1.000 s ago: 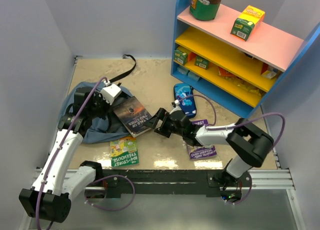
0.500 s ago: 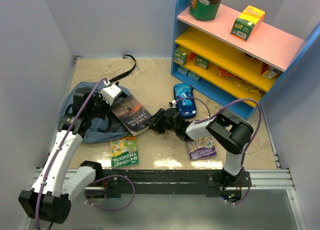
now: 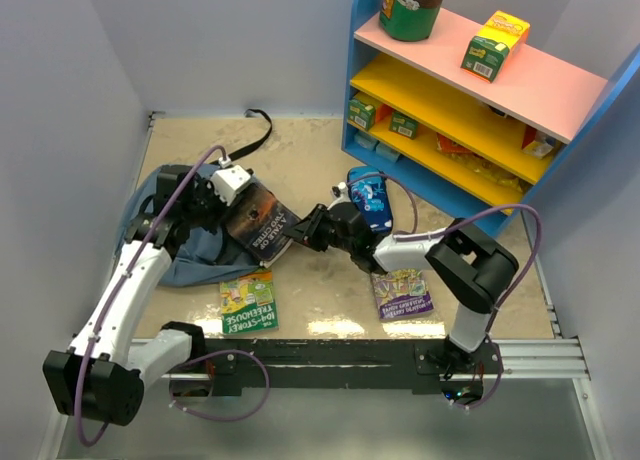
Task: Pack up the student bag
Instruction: Place the book in the student bag.
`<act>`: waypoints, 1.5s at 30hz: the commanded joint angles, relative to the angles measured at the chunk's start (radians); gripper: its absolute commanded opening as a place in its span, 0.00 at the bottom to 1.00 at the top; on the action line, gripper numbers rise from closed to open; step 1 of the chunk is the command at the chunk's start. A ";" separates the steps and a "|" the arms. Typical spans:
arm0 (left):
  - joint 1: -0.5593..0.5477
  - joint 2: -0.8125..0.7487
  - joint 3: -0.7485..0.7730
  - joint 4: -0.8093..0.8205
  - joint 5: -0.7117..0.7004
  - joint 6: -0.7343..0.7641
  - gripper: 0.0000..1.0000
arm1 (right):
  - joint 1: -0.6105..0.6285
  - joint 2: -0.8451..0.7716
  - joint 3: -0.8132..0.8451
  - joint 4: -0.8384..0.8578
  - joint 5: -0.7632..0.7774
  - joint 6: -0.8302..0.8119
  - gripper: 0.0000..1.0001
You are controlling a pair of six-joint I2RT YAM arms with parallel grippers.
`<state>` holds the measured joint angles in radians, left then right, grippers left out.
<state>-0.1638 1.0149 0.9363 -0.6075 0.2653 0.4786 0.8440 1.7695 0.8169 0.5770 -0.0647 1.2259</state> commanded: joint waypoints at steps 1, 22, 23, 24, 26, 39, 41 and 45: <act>0.001 0.036 0.113 0.111 0.068 0.029 0.00 | 0.000 0.050 0.047 0.155 -0.188 -0.052 0.00; -0.006 -0.078 0.059 -0.083 0.413 0.293 0.00 | 0.004 0.436 0.700 0.090 -0.621 -0.234 0.00; -0.006 -0.079 0.064 -0.093 0.449 0.308 0.00 | 0.009 0.449 0.717 0.086 -0.568 -0.224 0.00; -0.006 -0.087 0.074 -0.104 0.469 0.316 0.00 | 0.016 0.450 0.738 0.061 -0.528 -0.238 0.00; -0.019 -0.090 0.090 -0.112 0.517 0.349 0.00 | 0.039 0.453 0.792 0.037 -0.444 -0.252 0.00; -0.151 0.008 0.283 -0.320 0.603 0.411 0.00 | 0.092 0.397 0.744 -0.114 0.161 -0.144 0.00; -0.151 0.001 0.295 -0.343 0.617 0.451 0.00 | 0.093 0.291 0.690 -0.210 0.377 -0.143 0.00; -0.151 0.005 0.325 -0.385 0.582 0.525 0.00 | 0.075 0.157 0.579 -0.318 0.584 -0.166 0.00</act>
<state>-0.2916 1.0512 1.1725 -1.0122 0.6842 0.9031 0.9344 2.1162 1.4456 0.3122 0.1070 1.0615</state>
